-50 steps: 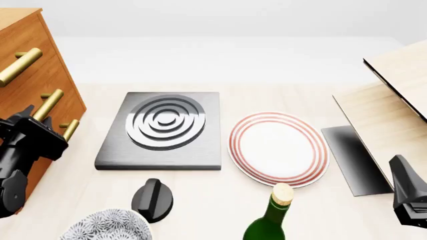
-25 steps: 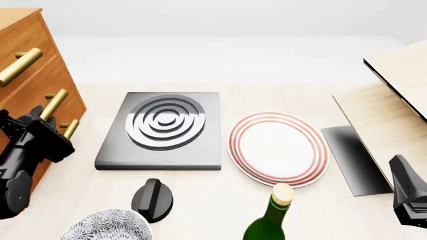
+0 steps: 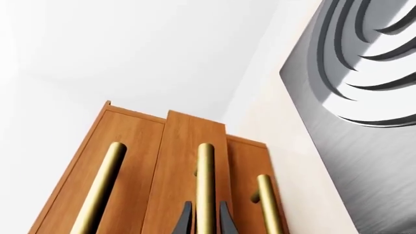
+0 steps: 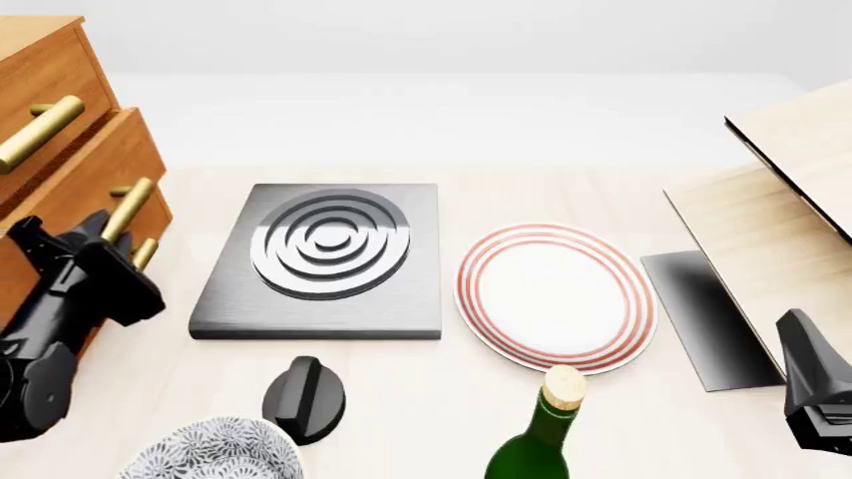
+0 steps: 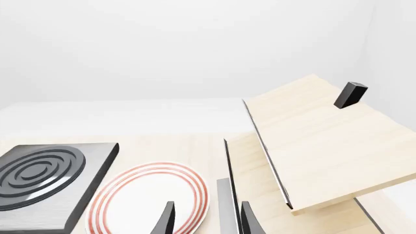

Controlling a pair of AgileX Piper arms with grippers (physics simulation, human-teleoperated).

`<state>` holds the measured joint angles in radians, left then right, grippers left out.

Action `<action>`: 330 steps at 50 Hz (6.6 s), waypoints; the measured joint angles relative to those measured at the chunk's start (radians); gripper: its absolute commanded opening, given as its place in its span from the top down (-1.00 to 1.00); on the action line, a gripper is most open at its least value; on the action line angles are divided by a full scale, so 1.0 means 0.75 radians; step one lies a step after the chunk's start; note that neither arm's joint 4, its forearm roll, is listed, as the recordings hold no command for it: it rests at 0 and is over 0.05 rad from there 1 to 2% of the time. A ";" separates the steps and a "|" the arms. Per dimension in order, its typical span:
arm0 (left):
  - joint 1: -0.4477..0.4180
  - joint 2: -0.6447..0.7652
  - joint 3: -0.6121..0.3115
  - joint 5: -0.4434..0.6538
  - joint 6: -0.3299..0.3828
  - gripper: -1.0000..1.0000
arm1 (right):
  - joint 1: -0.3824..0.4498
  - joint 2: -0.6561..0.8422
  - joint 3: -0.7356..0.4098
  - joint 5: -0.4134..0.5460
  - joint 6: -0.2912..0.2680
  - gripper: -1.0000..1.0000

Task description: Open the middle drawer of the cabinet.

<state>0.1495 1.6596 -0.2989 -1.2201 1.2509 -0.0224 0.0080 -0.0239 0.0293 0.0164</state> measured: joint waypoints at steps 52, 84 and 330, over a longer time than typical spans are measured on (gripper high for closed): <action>-0.163 0.015 -0.018 0.000 0.066 1.00 | 0.000 0.001 0.002 -0.003 0.000 -1.00; -0.233 0.008 -0.019 0.000 0.075 1.00 | 0.000 0.000 0.002 -0.002 0.000 -1.00; -0.382 -1.603 -0.581 2.320 -1.480 -1.00 | 0.000 0.000 0.001 -0.001 0.000 -1.00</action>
<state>-0.1371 0.4575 -0.7349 0.5201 0.1412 -0.0227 0.0080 -0.0230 0.0286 0.0163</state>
